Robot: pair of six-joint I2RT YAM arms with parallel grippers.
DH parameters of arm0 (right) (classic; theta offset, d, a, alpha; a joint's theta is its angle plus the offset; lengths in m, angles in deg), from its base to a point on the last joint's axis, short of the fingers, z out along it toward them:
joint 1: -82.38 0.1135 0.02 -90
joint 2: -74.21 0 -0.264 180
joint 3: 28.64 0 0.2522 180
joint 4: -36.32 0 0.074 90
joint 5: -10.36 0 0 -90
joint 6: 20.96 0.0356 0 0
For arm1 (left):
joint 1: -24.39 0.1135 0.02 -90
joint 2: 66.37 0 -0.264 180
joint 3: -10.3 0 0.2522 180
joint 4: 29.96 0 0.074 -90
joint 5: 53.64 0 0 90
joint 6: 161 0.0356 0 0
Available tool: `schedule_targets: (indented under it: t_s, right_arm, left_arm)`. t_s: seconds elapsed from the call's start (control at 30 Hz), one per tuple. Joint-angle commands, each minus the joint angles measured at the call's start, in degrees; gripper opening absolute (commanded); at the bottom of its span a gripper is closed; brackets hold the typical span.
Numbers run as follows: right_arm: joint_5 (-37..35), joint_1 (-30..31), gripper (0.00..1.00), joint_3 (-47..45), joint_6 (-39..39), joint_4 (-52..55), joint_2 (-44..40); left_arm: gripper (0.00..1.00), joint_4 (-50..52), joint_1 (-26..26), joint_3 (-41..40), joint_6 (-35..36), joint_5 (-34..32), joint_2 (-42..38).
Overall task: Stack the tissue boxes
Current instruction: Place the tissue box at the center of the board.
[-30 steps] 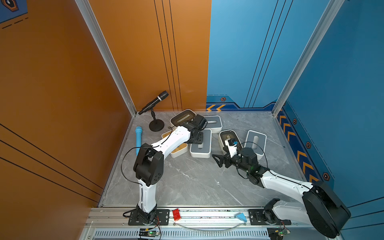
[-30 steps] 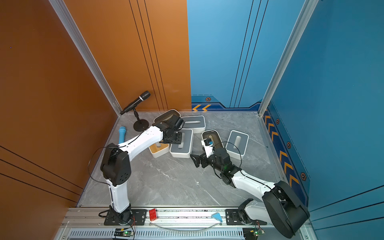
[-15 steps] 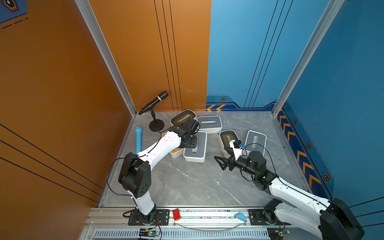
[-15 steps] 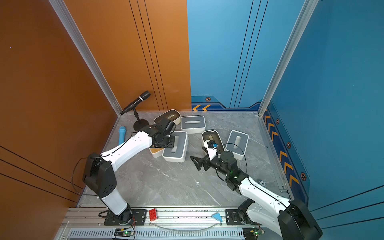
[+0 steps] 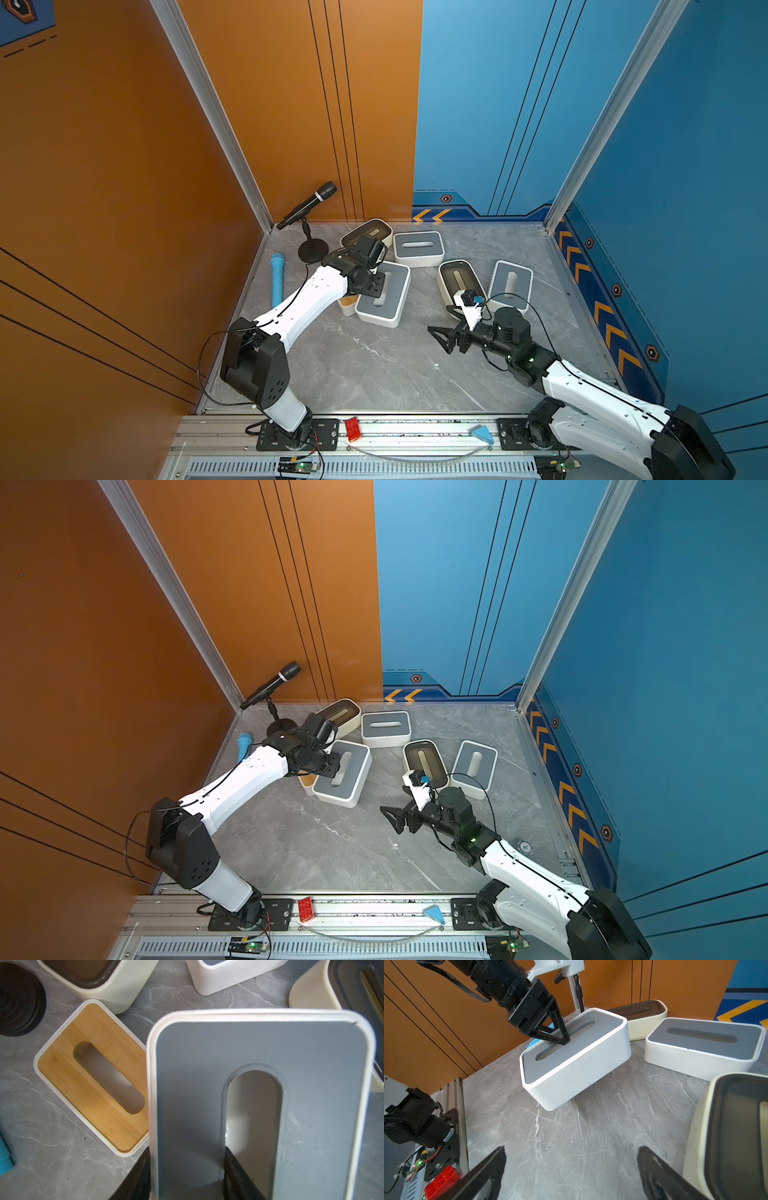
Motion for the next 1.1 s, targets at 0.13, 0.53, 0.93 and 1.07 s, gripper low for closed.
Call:
schedule_targets:
  t_s: [0.13,0.53,0.93,1.07]
  right_arm:
    - [-5.3,2.9,1.00,5.6,1.3,22.5,-9.2]
    - [-14.4,5.0,1.00,7.6,9.5,38.1,-19.8]
    - [-14.3,5.4,1.00,9.0,17.1,49.5,-23.9]
    - [-12.9,5.7,1.00,8.3,17.9,50.0,-26.4]
  left_arm:
    - [0.35,-0.5,0.0,6.5,10.2,4.6,0.2]
    - [0.36,2.9,-5.5,17.4,21.2,5.9,8.8]
    - [0.36,2.4,-12.3,8.2,28.1,8.1,4.9]
    - [0.36,2.4,-15.1,5.7,30.3,9.3,3.9]
